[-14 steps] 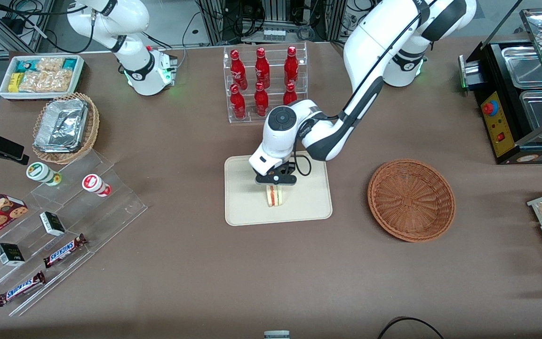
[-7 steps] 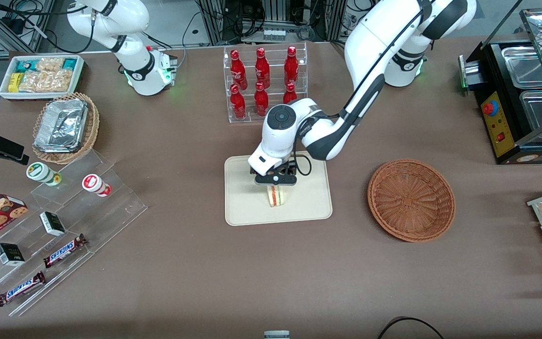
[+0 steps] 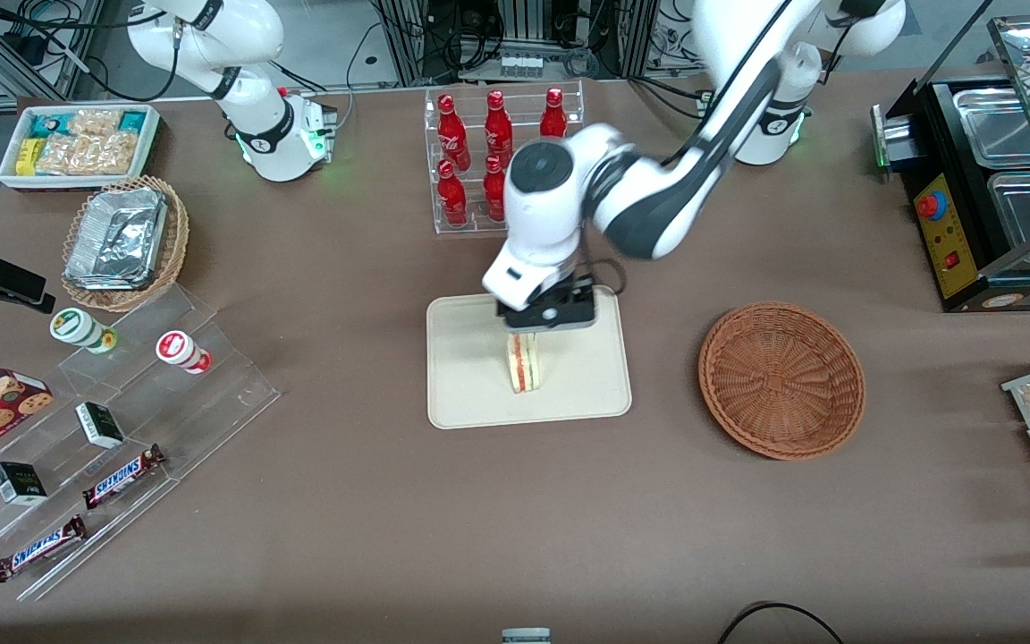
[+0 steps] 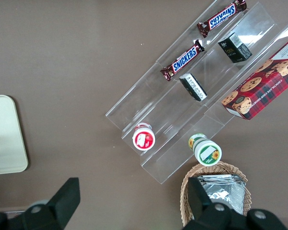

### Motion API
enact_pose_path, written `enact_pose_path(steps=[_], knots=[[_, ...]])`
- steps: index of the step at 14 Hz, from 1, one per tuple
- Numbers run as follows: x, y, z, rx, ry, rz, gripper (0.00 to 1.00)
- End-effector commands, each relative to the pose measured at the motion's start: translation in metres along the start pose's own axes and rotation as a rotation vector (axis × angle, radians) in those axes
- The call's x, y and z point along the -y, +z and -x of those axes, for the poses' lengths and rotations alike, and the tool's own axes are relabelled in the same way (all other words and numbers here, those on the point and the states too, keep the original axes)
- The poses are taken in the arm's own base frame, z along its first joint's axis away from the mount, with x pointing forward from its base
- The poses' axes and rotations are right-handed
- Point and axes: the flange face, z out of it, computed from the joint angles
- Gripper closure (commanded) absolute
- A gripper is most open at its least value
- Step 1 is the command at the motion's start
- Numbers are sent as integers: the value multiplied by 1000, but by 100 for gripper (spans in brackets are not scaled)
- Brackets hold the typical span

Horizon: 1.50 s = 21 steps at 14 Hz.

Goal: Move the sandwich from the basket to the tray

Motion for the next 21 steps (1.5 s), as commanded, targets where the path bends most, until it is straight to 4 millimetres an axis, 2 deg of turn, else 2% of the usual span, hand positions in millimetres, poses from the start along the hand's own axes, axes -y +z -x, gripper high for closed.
enact_pose_path(steps=[1, 3, 4, 7, 9, 12, 14, 16, 18, 19, 21], knots=[[63, -60, -20, -18, -99, -56, 0], [112, -92, -42, -11, -159, -52, 0], [133, -105, -48, 19, -118, -46, 0], [217, -138, -73, 87, -13, -35, 0], [270, -151, -87, 121, 39, -15, 0], [336, -163, -99, 154, 112, -3, 0], [373, -179, -96, 165, 141, 1, 0], [398, -185, -105, 154, 116, 12, 0], [402, -185, -124, 140, 103, 16, 0], [401, -186, -129, 133, 104, 21, 0], [412, -187, -134, 126, 79, 60, 0]])
